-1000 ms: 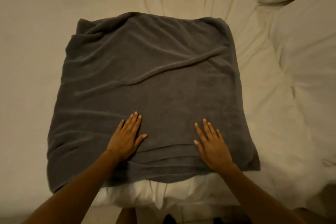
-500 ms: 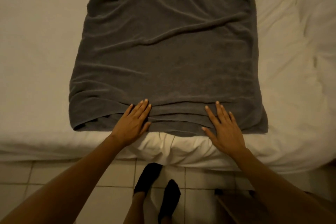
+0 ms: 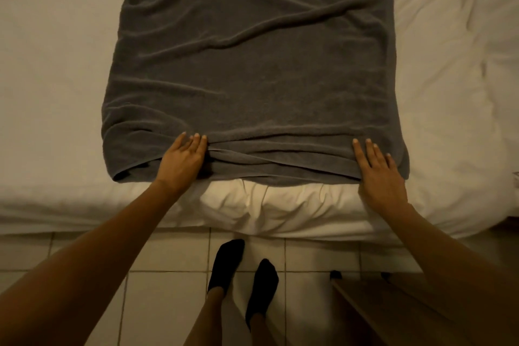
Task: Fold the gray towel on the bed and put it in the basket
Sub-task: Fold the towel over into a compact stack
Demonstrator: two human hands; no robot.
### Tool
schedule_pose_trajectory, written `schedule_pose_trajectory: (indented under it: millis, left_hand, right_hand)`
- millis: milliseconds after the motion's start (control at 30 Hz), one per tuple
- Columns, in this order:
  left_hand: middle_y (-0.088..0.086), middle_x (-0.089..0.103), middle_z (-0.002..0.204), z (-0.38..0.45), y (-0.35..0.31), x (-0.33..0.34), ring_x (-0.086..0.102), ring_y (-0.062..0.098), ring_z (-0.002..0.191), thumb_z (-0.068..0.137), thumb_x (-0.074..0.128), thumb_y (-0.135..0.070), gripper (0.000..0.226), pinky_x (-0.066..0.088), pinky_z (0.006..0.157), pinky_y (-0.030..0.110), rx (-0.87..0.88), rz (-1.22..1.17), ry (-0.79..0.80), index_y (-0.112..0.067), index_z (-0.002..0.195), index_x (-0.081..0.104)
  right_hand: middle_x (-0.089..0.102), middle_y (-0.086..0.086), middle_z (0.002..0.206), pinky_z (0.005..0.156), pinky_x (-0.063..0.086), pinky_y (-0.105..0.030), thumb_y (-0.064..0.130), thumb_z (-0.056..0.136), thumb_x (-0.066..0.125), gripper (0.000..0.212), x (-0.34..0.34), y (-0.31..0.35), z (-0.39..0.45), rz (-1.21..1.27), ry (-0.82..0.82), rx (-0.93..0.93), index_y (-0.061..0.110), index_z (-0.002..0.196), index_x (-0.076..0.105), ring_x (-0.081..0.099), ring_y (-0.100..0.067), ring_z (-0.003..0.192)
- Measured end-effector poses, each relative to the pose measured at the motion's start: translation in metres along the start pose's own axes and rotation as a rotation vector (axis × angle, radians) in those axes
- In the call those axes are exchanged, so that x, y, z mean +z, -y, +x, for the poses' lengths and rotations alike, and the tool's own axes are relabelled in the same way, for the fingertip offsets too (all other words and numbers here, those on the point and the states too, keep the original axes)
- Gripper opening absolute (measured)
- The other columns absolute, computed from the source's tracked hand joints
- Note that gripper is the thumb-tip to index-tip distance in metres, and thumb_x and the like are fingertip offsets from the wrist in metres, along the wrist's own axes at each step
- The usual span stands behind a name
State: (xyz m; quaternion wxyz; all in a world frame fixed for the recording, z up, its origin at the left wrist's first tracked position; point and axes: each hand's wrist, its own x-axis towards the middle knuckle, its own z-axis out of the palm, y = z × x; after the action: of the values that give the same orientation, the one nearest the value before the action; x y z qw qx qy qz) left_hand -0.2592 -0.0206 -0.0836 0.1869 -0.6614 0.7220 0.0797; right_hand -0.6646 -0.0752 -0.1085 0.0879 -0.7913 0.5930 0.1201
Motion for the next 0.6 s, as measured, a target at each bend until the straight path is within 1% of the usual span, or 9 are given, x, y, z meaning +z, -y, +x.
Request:
schedule_pose_trajectory:
  millis: [33,100,167,200,267,333,433,533,600]
  left_hand:
    - [0.016,0.027,0.153,-0.003,0.003,-0.001,0.028,0.023,0.141,0.097,0.042,-0.015,0.057,0.003,0.118,0.034,0.022,-0.003,-0.005,-0.004,0.147,0.017]
    - [0.017,0.044,0.143,-0.010,0.009,0.002,0.043,0.024,0.133,0.092,0.053,-0.014,0.050,0.006,0.118,0.035,0.053,-0.044,-0.052,-0.005,0.139,0.039]
    - [0.018,0.063,0.121,-0.011,0.012,0.004,0.059,0.028,0.115,0.086,0.062,-0.010,0.034,0.011,0.116,0.040,0.057,-0.107,-0.100,-0.005,0.119,0.058]
    - [0.018,0.066,0.114,-0.010,0.013,0.005,0.062,0.029,0.108,0.085,0.062,-0.009,0.029,0.012,0.116,0.042,0.040,-0.132,-0.106,-0.006,0.113,0.060]
    - [0.017,0.060,0.119,-0.003,0.014,0.002,0.057,0.031,0.113,0.087,0.059,-0.011,0.033,0.009,0.117,0.047,-0.009,-0.155,-0.089,-0.008,0.119,0.054]
    - [0.016,0.046,0.135,0.004,0.013,0.001,0.046,0.032,0.125,0.087,0.060,-0.017,0.054,0.009,0.116,0.050,-0.064,-0.118,-0.042,-0.011,0.136,0.039]
    - [0.017,0.030,0.146,0.009,0.014,0.004,0.037,0.032,0.128,0.088,0.059,-0.022,0.079,0.026,0.110,0.046,-0.171,-0.044,0.013,-0.009,0.149,0.009]
    - [0.016,0.029,0.145,0.007,0.016,0.005,0.039,0.031,0.123,0.091,0.053,-0.022,0.077,0.033,0.102,0.041,-0.177,0.019,0.012,-0.006,0.149,0.004]
    - [0.015,0.025,0.150,-0.001,0.017,0.006,0.038,0.030,0.125,0.092,0.051,-0.022,0.075,0.031,0.104,0.040,-0.135,0.084,0.004,-0.007,0.149,0.005]
  right_hand:
    - [0.018,-0.019,0.154,0.113,0.019,-0.051,0.005,0.083,0.053,0.086,0.001,0.001,-0.004,0.001,0.003,-0.012,0.020,0.149,0.002,0.021,-0.033,0.141]
    - [0.018,-0.020,0.154,0.112,0.019,-0.052,0.010,0.084,0.055,0.083,0.004,0.003,-0.011,-0.002,0.020,-0.019,0.019,0.150,0.005,0.021,-0.035,0.140]
    - [0.017,-0.021,0.154,0.112,0.018,-0.054,0.015,0.085,0.056,0.081,0.005,0.006,-0.014,-0.003,0.039,-0.014,0.021,0.150,0.007,0.020,-0.036,0.140]
    - [0.016,-0.021,0.154,0.112,0.017,-0.054,0.016,0.085,0.056,0.081,0.004,0.008,-0.013,-0.003,0.041,-0.011,0.022,0.149,0.007,0.019,-0.037,0.141]
    - [0.014,-0.020,0.155,0.112,0.015,-0.053,0.014,0.085,0.056,0.081,0.000,0.013,-0.008,0.010,0.031,-0.012,0.024,0.149,0.007,0.016,-0.036,0.142]
    - [0.011,-0.019,0.155,0.113,0.013,-0.052,0.012,0.083,0.056,0.084,-0.004,0.021,-0.002,0.034,0.012,-0.020,0.025,0.150,0.007,0.013,-0.034,0.143]
    - [0.005,-0.015,0.157,0.114,0.010,-0.050,0.015,0.085,0.054,0.085,-0.004,0.027,0.003,0.072,0.041,0.031,0.026,0.150,0.001,0.007,-0.030,0.144]
    - [0.004,-0.015,0.157,0.114,0.009,-0.051,0.012,0.083,0.053,0.085,0.001,0.028,0.000,0.115,0.035,0.098,0.022,0.150,0.002,0.007,-0.030,0.144]
    - [0.004,-0.015,0.157,0.114,0.009,-0.050,0.012,0.082,0.053,0.086,0.003,0.029,-0.005,0.104,0.042,0.102,0.021,0.150,0.000,0.006,-0.030,0.144]
